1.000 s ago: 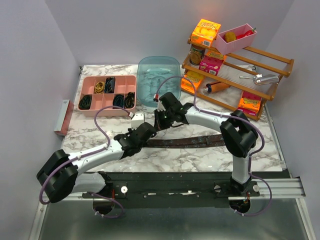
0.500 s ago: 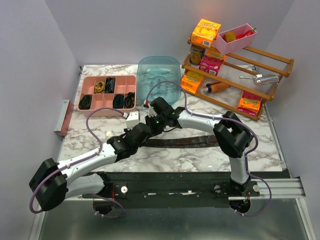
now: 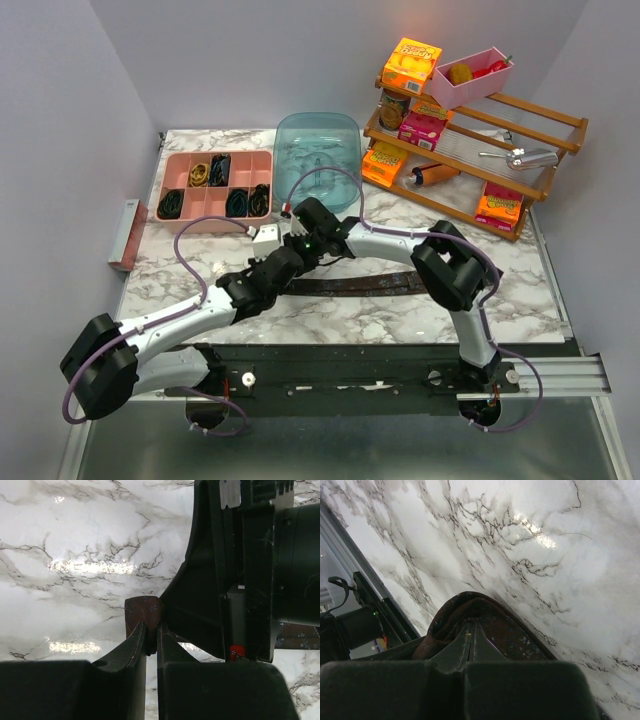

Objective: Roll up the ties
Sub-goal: Roll the tie at the center of the board.

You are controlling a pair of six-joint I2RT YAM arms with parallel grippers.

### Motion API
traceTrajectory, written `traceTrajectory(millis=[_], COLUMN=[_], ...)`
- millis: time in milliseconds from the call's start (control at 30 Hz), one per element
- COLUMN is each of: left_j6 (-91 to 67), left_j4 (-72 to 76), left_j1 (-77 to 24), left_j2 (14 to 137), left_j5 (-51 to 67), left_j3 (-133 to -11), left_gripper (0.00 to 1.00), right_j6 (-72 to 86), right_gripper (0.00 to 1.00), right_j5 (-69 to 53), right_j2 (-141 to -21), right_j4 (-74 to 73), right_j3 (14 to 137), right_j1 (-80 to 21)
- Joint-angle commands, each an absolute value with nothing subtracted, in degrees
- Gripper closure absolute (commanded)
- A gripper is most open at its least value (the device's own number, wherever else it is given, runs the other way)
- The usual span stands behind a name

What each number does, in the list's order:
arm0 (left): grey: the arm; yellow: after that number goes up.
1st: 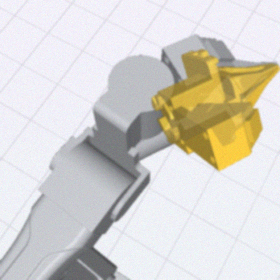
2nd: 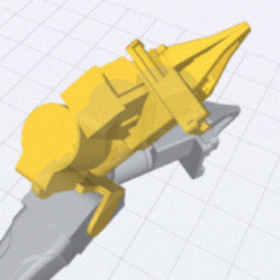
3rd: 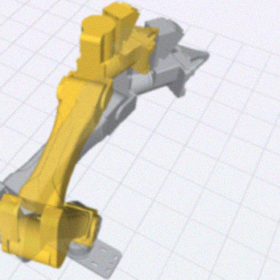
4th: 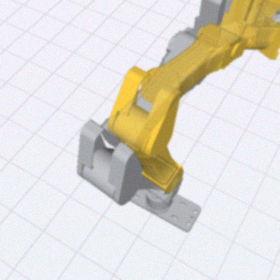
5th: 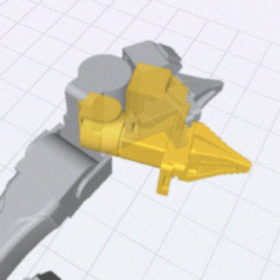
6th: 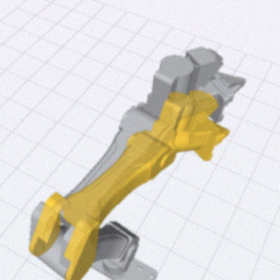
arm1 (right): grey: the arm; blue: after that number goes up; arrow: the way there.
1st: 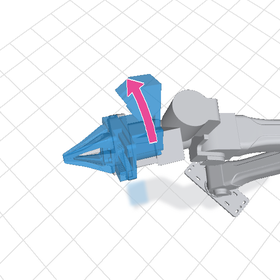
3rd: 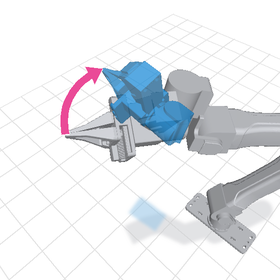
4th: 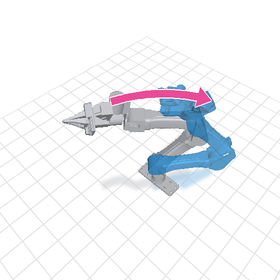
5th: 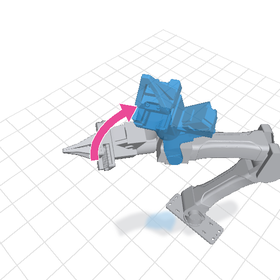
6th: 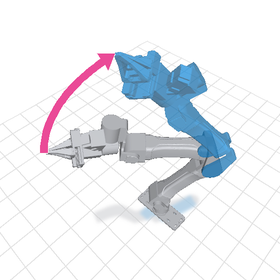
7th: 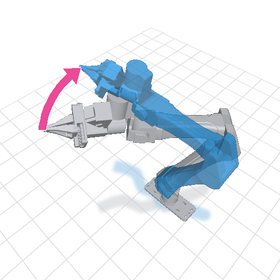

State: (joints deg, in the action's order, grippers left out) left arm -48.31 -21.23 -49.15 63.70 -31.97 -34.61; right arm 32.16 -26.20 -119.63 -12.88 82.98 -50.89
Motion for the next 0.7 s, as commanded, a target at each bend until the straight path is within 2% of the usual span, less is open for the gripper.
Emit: traceTrajectory(millis=[0,667], left_j6=[-50.2,-59.0], left_j4=[-18.2,-25.6], left_j1=[-49.4,-49.4], left_j2=[63.1,56.6], left_j5=[-32.7,-41.4], left_j3=[-33.1,-29.3], left_gripper=[1.0,1.0], right_j6=[34.4,30.0], right_gripper=[1.0,1.0], right_j5=[-26.5,-17.9], right_j2=[-121.9,-116.7], right_j4=[-7.7,-12.3], right_j3=[84.0,78.6], right_j1=[-51.4,-51.4])
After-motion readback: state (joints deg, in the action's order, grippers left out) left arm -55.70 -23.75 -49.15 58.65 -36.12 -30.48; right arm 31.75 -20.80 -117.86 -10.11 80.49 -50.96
